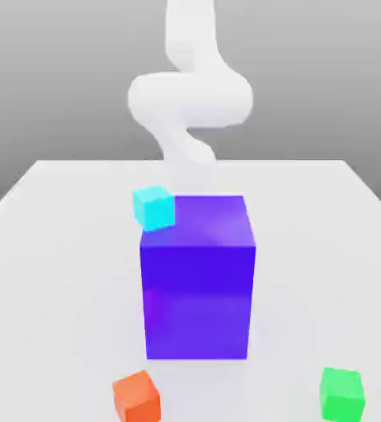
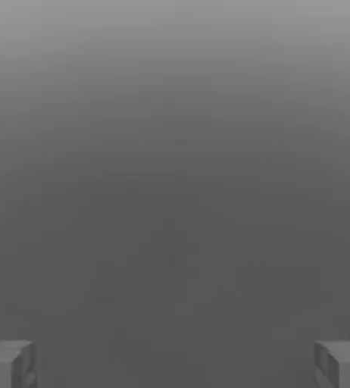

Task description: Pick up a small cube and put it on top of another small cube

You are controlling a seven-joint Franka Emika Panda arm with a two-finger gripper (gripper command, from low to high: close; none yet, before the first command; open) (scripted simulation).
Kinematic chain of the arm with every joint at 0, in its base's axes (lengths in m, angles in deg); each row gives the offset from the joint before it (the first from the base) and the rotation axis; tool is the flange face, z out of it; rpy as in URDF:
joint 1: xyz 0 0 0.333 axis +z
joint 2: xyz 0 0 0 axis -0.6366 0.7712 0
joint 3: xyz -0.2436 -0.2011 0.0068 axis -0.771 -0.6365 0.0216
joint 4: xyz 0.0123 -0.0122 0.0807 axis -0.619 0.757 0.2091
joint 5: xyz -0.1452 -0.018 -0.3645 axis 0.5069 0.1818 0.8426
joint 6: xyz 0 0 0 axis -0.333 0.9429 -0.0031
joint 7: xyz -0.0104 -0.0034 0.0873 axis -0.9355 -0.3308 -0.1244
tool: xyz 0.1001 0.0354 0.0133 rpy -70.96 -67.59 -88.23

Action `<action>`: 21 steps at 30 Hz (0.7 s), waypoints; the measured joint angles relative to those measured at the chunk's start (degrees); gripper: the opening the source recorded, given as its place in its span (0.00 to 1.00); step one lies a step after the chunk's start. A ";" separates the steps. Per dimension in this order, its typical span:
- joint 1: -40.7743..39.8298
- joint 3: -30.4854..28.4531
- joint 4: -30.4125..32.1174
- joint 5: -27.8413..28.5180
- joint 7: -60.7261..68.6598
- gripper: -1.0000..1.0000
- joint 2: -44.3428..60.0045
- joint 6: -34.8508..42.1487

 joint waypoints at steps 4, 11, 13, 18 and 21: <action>3.78 0.44 -0.93 -0.60 5.47 0.50 8.65 -2.09; 9.19 2.30 -2.50 -1.49 14.62 0.50 23.19 -5.62; 10.48 3.13 -2.95 -1.53 17.07 0.50 27.34 -6.62; 13.96 5.55 -4.06 -0.77 22.60 0.50 37.74 -9.16; 16.54 6.52 -4.72 0.40 25.44 0.50 44.00 -10.68</action>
